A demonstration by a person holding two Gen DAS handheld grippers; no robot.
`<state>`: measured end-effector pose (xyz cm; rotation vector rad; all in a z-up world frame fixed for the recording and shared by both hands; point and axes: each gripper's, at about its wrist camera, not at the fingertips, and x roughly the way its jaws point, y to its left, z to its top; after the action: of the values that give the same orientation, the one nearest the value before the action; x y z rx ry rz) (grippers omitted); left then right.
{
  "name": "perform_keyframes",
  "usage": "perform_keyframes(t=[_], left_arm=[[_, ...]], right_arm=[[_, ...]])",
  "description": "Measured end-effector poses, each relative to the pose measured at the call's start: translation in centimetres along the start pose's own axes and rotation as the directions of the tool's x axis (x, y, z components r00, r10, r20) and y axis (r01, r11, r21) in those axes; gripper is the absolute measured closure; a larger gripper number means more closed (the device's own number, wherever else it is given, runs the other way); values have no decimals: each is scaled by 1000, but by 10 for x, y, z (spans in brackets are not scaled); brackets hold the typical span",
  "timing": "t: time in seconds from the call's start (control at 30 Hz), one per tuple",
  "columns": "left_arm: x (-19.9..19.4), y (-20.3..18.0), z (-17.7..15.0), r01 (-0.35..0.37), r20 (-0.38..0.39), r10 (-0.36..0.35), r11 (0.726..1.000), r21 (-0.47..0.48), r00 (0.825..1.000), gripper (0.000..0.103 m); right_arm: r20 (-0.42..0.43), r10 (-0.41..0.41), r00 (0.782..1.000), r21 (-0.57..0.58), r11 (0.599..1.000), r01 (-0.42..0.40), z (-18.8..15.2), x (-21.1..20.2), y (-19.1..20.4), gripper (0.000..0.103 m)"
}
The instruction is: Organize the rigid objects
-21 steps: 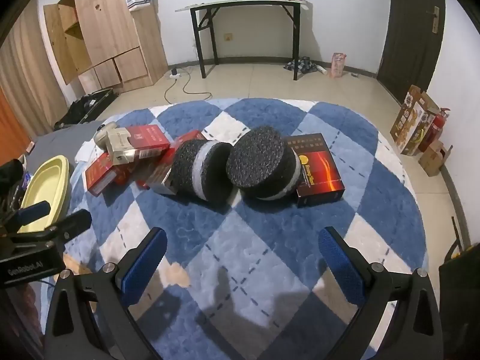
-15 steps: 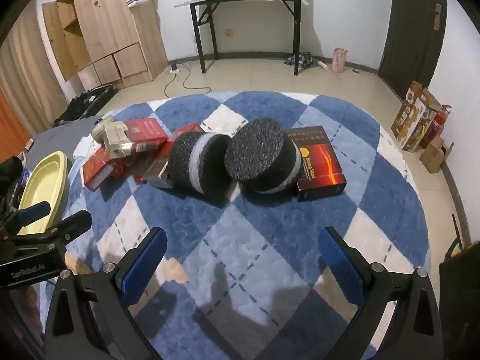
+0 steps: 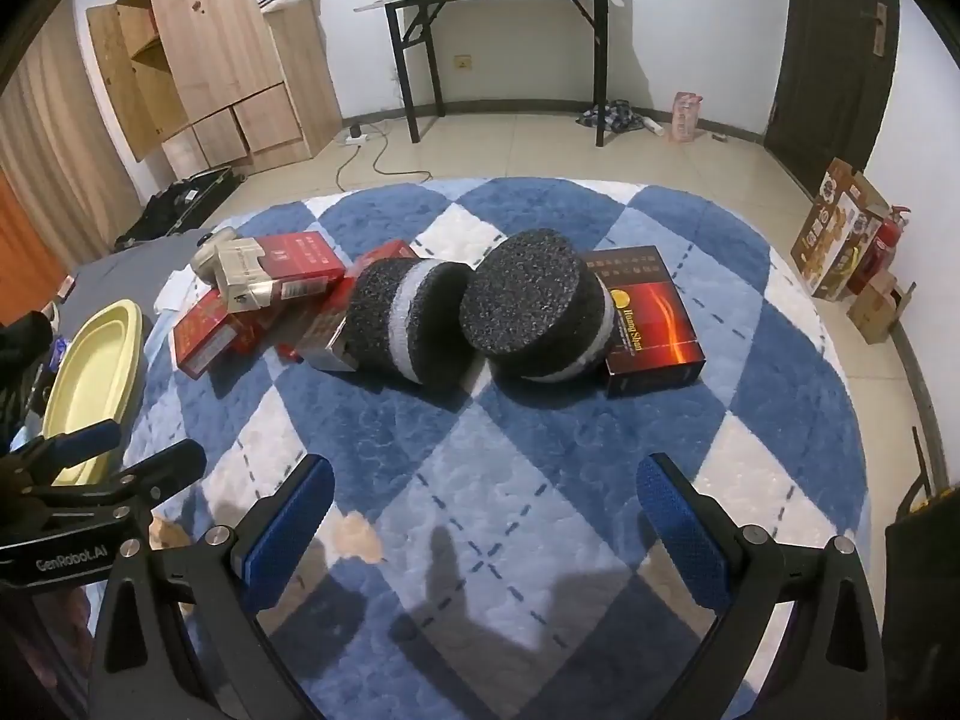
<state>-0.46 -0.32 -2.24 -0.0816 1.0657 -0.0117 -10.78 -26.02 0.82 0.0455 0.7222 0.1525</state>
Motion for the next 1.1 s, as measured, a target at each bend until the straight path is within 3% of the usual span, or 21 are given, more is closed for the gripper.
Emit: perform_keyframes(t=[1.1], left_arm=[[0,-4,-1,-47,9,47,999,24,999,0]], right_arm=[[-35,7,999,-23,1000,-8,-6,14,5,0]])
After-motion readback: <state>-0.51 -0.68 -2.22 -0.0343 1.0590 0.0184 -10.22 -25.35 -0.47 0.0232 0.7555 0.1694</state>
